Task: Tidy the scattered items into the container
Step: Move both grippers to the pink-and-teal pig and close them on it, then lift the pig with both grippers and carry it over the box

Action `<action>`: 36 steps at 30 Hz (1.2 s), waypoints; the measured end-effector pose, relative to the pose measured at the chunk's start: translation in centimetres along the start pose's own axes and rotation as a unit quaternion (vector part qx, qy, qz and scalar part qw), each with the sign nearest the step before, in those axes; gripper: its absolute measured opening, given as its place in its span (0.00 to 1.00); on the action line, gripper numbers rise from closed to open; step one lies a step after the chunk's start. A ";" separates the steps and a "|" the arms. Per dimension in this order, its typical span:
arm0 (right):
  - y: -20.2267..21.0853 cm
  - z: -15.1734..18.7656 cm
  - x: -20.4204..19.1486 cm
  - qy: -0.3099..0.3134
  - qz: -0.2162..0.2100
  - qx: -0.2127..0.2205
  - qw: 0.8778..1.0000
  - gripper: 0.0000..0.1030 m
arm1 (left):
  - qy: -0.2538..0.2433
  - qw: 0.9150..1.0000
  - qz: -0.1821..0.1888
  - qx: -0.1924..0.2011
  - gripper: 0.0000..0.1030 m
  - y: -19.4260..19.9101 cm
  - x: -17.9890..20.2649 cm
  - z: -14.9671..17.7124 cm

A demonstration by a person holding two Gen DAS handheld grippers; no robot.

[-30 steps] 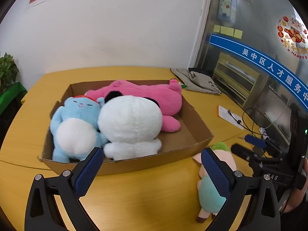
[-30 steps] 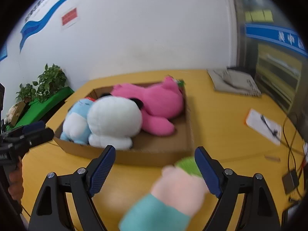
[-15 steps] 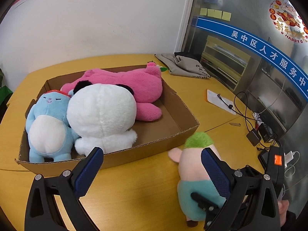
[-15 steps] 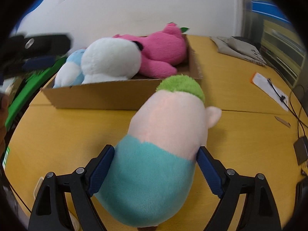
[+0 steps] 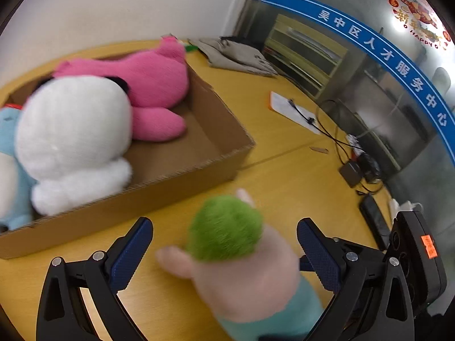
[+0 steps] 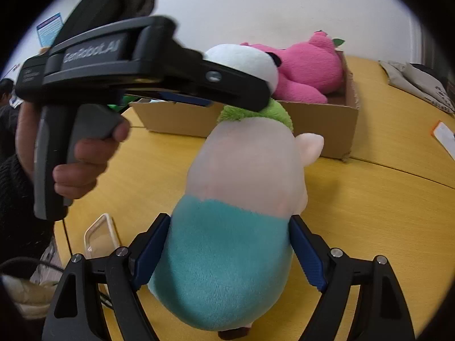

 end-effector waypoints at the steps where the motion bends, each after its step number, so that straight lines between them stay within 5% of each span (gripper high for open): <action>1: -0.1 0.1 -0.3 0.012 -0.006 -0.004 1.000 0.81 | 0.004 1.000 0.001 -0.008 0.85 -0.6 0.0 0.1; 3: -0.1 0.3 -0.9 0.025 -0.010 -0.007 1.000 0.81 | 0.020 0.999 0.012 -0.033 0.66 -1.8 -0.3 0.4; 13: -0.3 1.3 -0.4 -0.028 -0.019 -0.007 0.999 0.85 | 0.031 0.998 0.033 -0.035 0.58 -1.1 -0.9 0.8; 20: 1.4 0.8 -0.8 -0.030 -0.009 0.030 0.999 0.70 | 0.001 0.999 0.032 -0.007 0.54 1.5 0.3 -1.0; 30: 5.4 -10.7 0.9 0.015 0.002 0.154 0.988 0.69 | -0.095 0.989 -0.037 0.108 0.54 9.3 1.0 -13.3; 36: 1.8 -16.8 4.9 0.043 0.029 0.190 0.980 0.69 | -0.072 0.994 -0.040 0.078 0.54 5.2 -3.6 -20.2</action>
Point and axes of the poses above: each gripper's, at about its wrist camera, not at the fingertips, and y roughly against the way its jaws point, x to its right, z to its underside, the point moved 2 cm from there along -y, roughly the way its jaws point, and after that the axes turned 5 degrees about -x, right-handed, at the moved point
